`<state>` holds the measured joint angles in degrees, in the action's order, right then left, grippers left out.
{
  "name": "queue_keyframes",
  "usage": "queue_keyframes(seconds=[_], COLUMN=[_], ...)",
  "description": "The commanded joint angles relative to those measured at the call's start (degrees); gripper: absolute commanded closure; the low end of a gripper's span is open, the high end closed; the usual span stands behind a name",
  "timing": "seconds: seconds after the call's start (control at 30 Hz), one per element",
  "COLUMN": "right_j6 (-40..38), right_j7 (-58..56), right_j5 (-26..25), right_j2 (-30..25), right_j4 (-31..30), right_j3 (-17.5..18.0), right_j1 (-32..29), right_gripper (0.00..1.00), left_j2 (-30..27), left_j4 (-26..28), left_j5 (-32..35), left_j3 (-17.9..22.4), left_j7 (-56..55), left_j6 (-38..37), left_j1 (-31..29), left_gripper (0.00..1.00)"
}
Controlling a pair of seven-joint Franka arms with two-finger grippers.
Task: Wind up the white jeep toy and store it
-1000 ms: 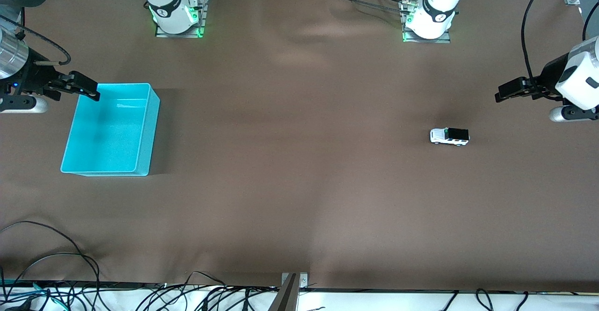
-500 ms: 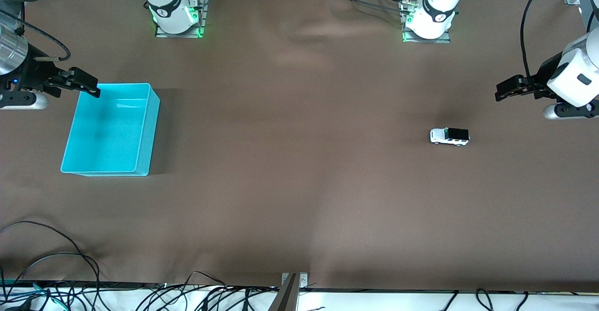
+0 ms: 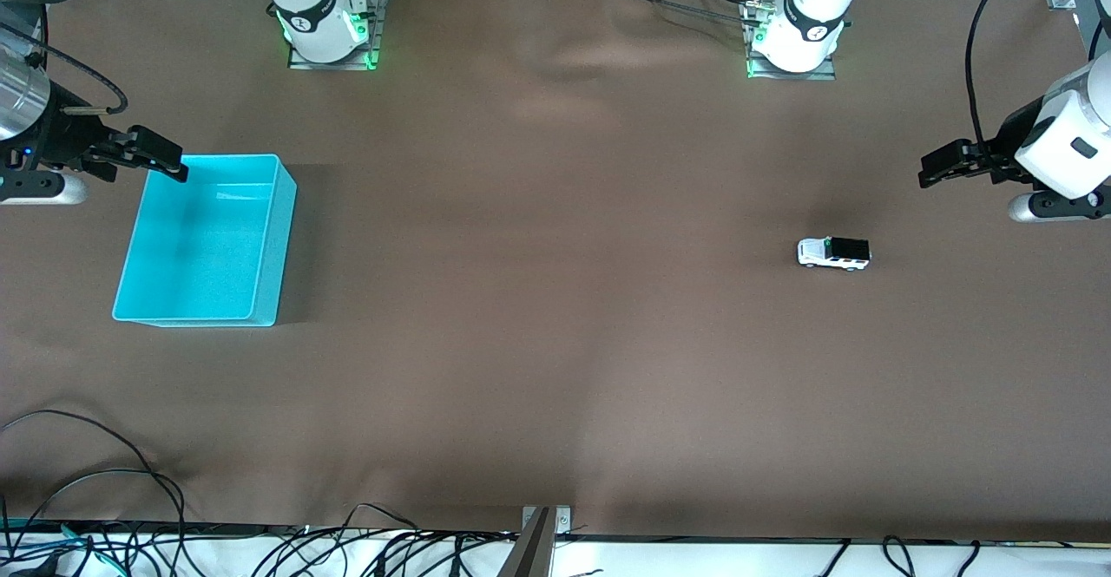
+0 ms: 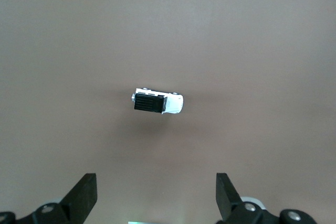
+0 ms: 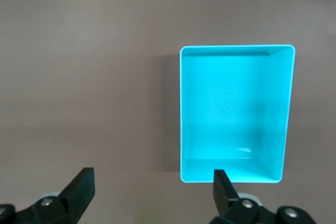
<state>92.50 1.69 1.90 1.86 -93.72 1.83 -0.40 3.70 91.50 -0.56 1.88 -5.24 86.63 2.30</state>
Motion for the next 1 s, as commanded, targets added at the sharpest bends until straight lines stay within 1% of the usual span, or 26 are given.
queue_keyframes(seconds=[0.0, 0.27, 0.43, 0.63, 0.8, 0.97], right_j6=[-0.48, -0.48, -0.48, -0.48, -0.48, -0.48], right_j7=[0.24, 0.24, 0.33, 0.24, 0.33, 0.24], right_j5=[1.44, 1.44, 1.44, 1.44, 1.44, 1.44], right_j2=[0.34, 0.25, 0.25, 0.25, 0.34, 0.34], right_j4=[1.0, 1.0, 1.08, 1.08, 1.08, 1.08], right_j3=[-0.16, -0.16, -0.16, -0.24, -0.24, -0.24], right_j1=[-0.22, -0.22, -0.22, -0.22, -0.22, -0.22], right_gripper=[0.0, 0.0, 0.0, 0.0, 0.0, 0.0], left_j2=[-0.36, -0.18, 1.14, 4.3, 6.67, 9.75], left_j4=[-0.54, -0.45, 0.08, -0.27, 0.08, 0.25], left_j5=[0.65, 1.0, 1.0, 1.27, 1.27, 0.65], left_j3=[-0.38, -0.3, -0.03, -0.3, -0.3, -0.38], left_j7=[0.23, -0.12, -3.8, -19.35, -27.7, -41.58], left_j6=[-0.41, -0.76, -0.94, -1.82, -1.82, -1.55], left_j1=[-0.19, -0.19, -0.54, -0.28, -0.1, 0.08], left_gripper=[0.0, 0.0, 0.0, 0.0, 0.0, 0.0])
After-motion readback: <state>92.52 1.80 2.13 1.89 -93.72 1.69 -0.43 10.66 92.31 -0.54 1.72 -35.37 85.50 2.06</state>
